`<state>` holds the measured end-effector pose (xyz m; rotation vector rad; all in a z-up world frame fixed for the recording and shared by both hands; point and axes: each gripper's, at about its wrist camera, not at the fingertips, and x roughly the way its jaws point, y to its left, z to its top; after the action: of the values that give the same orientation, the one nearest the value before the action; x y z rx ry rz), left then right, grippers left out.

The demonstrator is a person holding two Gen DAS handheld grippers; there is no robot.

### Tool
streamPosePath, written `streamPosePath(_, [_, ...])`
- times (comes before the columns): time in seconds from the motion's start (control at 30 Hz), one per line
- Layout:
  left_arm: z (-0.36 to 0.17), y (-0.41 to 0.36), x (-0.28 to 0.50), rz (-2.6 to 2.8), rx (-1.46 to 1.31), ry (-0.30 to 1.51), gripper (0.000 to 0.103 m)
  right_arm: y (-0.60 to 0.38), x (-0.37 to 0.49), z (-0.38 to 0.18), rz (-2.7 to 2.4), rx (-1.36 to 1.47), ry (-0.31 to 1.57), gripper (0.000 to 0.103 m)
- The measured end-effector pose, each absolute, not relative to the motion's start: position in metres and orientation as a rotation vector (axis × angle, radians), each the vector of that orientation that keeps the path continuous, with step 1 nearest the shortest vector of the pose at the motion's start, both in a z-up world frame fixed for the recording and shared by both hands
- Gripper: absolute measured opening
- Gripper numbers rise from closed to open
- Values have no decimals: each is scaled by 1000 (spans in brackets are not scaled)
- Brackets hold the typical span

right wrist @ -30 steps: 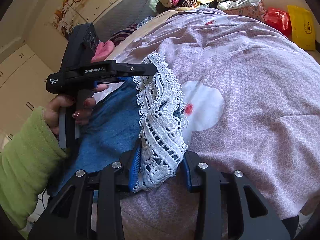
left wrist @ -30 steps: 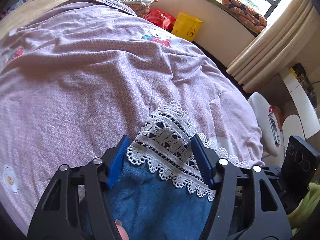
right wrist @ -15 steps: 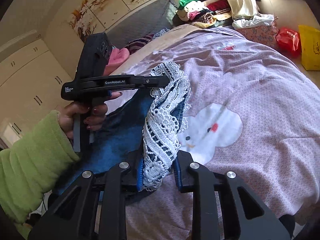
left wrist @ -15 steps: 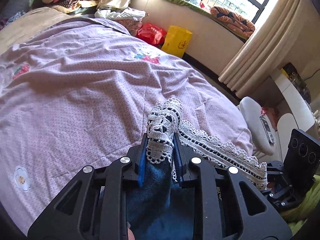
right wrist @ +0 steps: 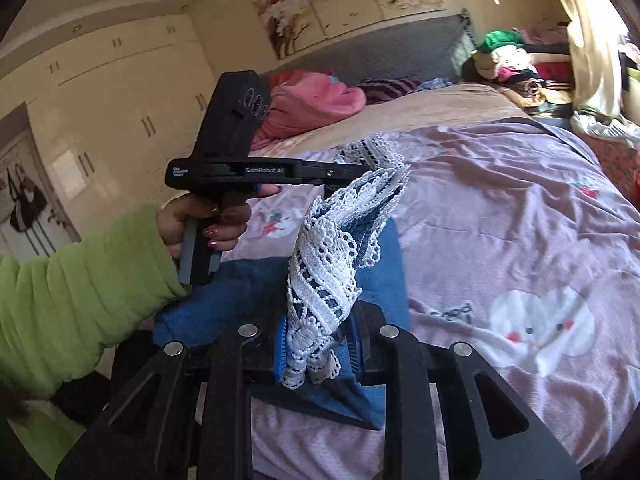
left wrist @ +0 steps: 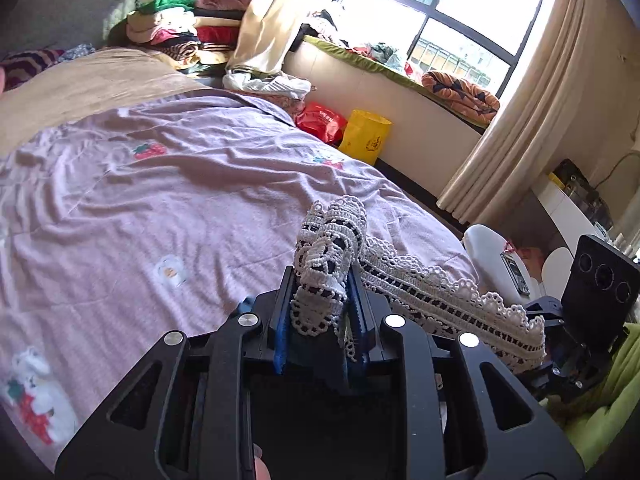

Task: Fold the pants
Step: 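Grasp the lace hem with both tools and fold it over toward the waistband, then lay the lace hem flat on the stack and open both tools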

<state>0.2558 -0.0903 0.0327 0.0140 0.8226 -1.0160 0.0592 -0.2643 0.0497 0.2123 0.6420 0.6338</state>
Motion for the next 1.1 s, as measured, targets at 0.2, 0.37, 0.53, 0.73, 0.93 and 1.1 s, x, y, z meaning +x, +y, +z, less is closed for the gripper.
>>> streamPosePath(0.2, [-14, -38, 256, -869, -78, 930, 21, -192, 73, 14, 707, 77, 736, 22])
streamPosePath(0.37, [-19, 1, 246, -790, -201, 936, 42, -148, 70, -11, 711, -84, 790, 22])
streamPosePath(0.53, [-18, 27, 231, -776, -326, 961, 68, -123, 65, -30, 717, -148, 812, 28])
streamPosePath(0.73, [-29, 22, 220, -798, -439, 1013, 89, -104, 57, -38, 773, -186, 812, 47])
streamPosePath(0.93, [-44, 12, 232, -697, -391, 1045, 49, -152, 70, -5, 753, 10, 766, 60])
streamPosePath(1.1, [-44, 21, 239, -694, -448, 1038, 28, -201, 135, 5, 555, 69, 811, 64])
